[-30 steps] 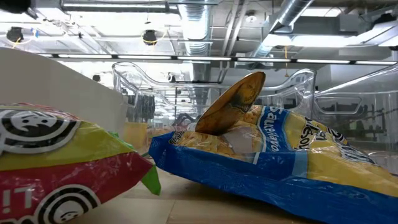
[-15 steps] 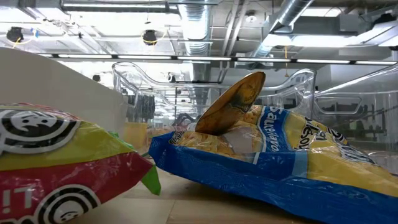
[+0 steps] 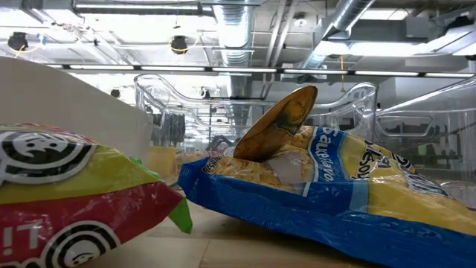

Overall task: Pick & Place Food Item
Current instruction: Put the brown seasoning bottle into the right transparent bin

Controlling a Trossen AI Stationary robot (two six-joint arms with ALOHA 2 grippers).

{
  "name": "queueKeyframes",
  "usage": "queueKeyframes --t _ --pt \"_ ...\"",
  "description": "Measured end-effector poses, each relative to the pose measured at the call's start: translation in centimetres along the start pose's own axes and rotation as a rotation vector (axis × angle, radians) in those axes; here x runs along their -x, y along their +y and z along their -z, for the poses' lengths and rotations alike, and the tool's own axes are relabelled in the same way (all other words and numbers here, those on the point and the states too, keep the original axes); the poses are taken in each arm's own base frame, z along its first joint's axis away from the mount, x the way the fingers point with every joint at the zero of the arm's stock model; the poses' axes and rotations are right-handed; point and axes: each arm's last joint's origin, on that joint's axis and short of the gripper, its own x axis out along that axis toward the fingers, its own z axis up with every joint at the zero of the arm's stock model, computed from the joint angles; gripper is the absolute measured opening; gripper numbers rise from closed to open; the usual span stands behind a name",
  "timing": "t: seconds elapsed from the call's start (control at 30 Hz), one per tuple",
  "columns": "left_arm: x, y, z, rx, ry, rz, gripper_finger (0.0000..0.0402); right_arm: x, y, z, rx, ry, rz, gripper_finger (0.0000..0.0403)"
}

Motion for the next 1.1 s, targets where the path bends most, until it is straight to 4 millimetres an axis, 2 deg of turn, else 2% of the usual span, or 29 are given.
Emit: queueKeyframes --t 0.17,0.27,0.4,0.5,0.67,0.87,1.1 --pt "-0.1 0.0 0.0 0.002 -0.004 -0.016 0.0297 -4.0 -0.3 -0.3 0.041 0.132 0.108 0.0245" --pt "0.2 0.2 -0.2 0.008 -0.013 -0.023 0.0297 -7.4 -1.2 -0.8 0.071 0.259 0.138 0.0244" --pt "0.7 0.5 -0.5 0.017 -0.027 -0.032 0.0297 -11.2 -3.0 -1.4 0.095 0.431 0.184 0.0244" --pt "1.0 0.7 -0.7 0.023 -0.036 -0.032 0.0297 -14.0 -4.7 -1.2 0.121 0.584 0.240 0.0244" --pt "1.3 0.9 -0.9 0.031 -0.047 -0.031 0.0297 -17.1 -7.1 -0.7 0.123 0.757 0.315 0.0244" --pt "1.3 0.9 -0.8 0.024 -0.038 -0.032 0.0297 -21.6 -9.8 2.2 0.139 0.894 0.375 0.0244" --pt "1.4 0.8 -0.3 -0.003 0.002 -0.027 0.0297 -24.8 -14.3 7.1 0.026 1.111 0.625 0.0244"
